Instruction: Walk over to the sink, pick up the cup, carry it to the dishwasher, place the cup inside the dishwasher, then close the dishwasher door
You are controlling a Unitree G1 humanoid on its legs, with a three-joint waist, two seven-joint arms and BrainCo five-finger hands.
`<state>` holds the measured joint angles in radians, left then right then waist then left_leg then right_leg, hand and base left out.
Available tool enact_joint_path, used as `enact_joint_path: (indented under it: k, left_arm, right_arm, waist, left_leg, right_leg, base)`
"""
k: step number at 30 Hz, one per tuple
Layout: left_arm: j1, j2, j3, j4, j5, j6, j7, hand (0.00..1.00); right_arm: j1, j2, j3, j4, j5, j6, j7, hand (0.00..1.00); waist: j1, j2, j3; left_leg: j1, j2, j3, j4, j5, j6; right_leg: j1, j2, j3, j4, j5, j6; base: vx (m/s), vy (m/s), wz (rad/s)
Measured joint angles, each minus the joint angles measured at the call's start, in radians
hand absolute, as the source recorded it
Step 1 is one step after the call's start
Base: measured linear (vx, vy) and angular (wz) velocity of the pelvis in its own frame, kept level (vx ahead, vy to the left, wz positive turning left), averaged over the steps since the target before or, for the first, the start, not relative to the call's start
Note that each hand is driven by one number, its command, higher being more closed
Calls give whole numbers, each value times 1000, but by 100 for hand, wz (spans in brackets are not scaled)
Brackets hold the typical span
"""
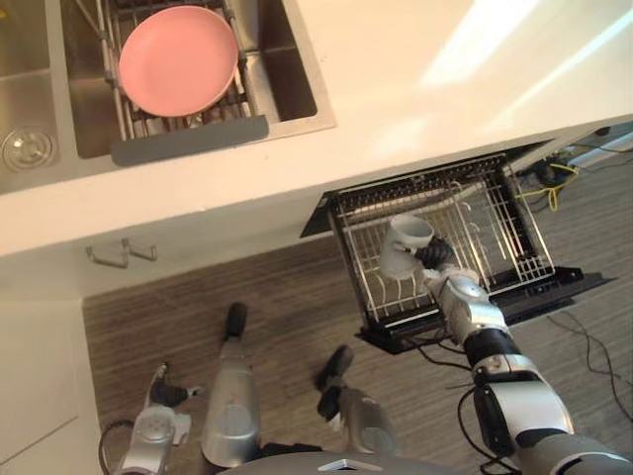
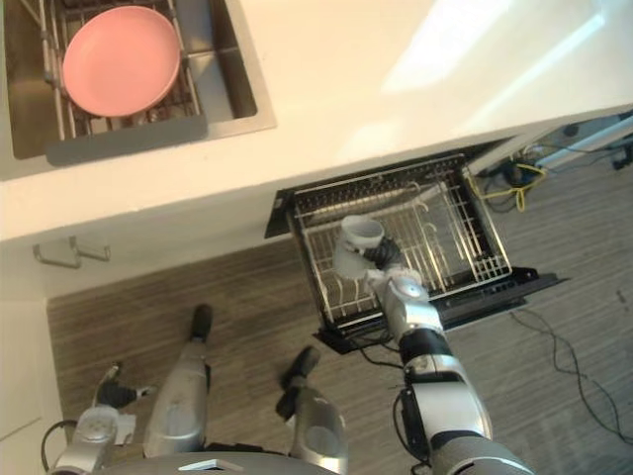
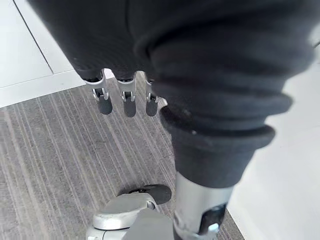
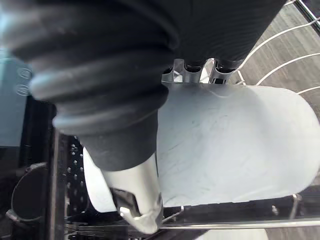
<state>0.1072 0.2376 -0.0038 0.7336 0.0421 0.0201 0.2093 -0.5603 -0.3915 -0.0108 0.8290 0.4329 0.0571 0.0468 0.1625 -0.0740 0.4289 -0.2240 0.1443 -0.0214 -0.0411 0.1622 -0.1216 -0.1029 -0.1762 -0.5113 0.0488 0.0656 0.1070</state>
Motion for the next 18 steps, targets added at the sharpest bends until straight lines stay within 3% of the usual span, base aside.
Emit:
enact_joint_path:
  k: [4, 10, 18]
  left_arm:
    - [-25, 1, -27, 5, -3, 0, -18, 0]
    - [-79, 13, -79, 10, -42, 1, -67, 0]
    - [-122, 2, -143, 25, -64, 0, 9, 0]
  right_arm:
    - [-55, -19, 0, 66, -12, 24, 0, 100]
    - [-190, -91, 20, 135, -80, 73, 10, 100]
    - [-275, -93, 41, 187, -87, 102, -2, 100]
  waist:
    - [12, 5, 7]
    - [29, 40, 28]
    - [50, 72, 45]
  left_leg:
    - [-11, 0, -10, -32, 28, -1]
    - [-72, -3, -36, -10, 39, 2]
    - [-128, -10, -63, -7, 53, 9]
  right_leg:
    - [-22, -2, -6, 11, 0, 1]
    - [-80, -11, -4, 59, -14, 2]
    - [-155, -34, 2, 145, -54, 1]
  base:
    - [-33, -21, 9]
    - [-61, -19, 9]
    - [-57, -46, 8]
